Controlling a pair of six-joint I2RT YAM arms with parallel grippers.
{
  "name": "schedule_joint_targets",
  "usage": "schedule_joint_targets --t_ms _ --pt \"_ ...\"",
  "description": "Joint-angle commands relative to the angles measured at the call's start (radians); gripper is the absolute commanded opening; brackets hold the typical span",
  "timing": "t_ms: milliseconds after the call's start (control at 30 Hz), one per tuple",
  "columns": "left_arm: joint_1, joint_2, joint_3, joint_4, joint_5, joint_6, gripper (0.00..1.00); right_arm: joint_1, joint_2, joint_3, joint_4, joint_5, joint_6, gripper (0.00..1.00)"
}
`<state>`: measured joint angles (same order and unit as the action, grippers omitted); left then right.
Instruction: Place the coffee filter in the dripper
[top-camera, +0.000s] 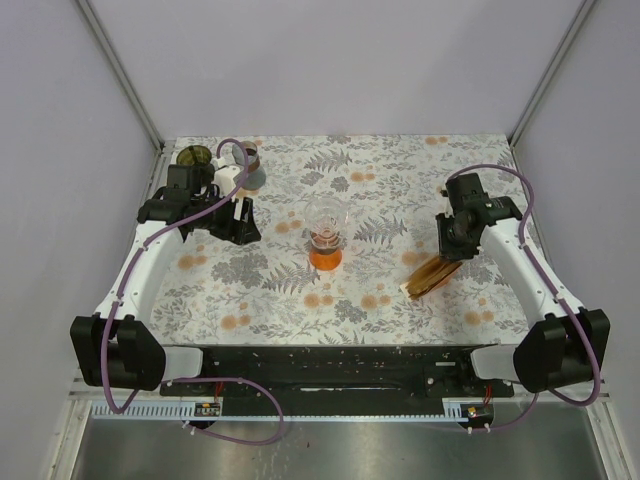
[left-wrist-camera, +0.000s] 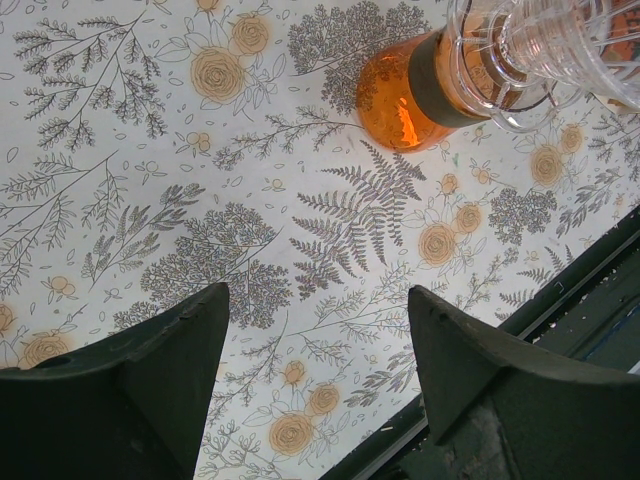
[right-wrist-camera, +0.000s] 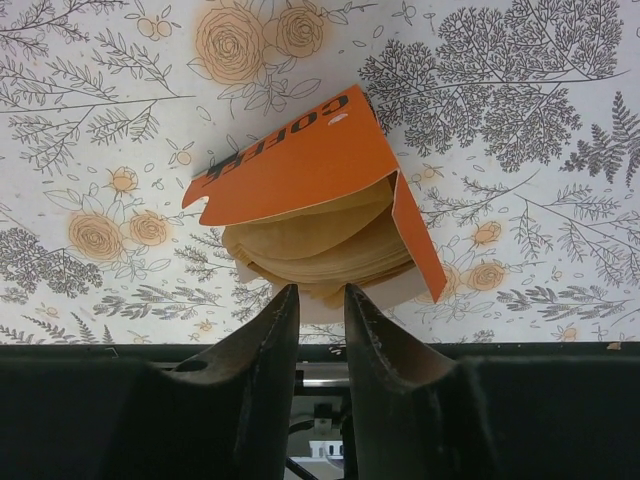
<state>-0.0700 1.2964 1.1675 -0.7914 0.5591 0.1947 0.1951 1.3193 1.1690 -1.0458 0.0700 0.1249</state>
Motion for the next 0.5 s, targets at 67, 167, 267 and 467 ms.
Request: schedule_joint_targets --t_ms 67,167,267,467 --pt "0.007 -0.008 -0.003 0.037 0.042 0.017 0.76 -0.002 0.003 0.006 0.026 0.062 0.074 0.34" --pt "0.007 -0.012 -0.002 0.035 0.044 0.017 0.76 -0.003 -0.012 -0.029 0.088 0.070 0.125 0.31" --pt "0.007 -0.013 0.000 0.037 0.048 0.017 0.76 -0.002 -0.058 -0.078 0.191 0.044 0.188 0.31" --pt "0.007 -0.019 0.000 0.035 0.056 0.020 0.76 -0.002 -0.114 -0.115 0.242 0.086 0.252 0.31"
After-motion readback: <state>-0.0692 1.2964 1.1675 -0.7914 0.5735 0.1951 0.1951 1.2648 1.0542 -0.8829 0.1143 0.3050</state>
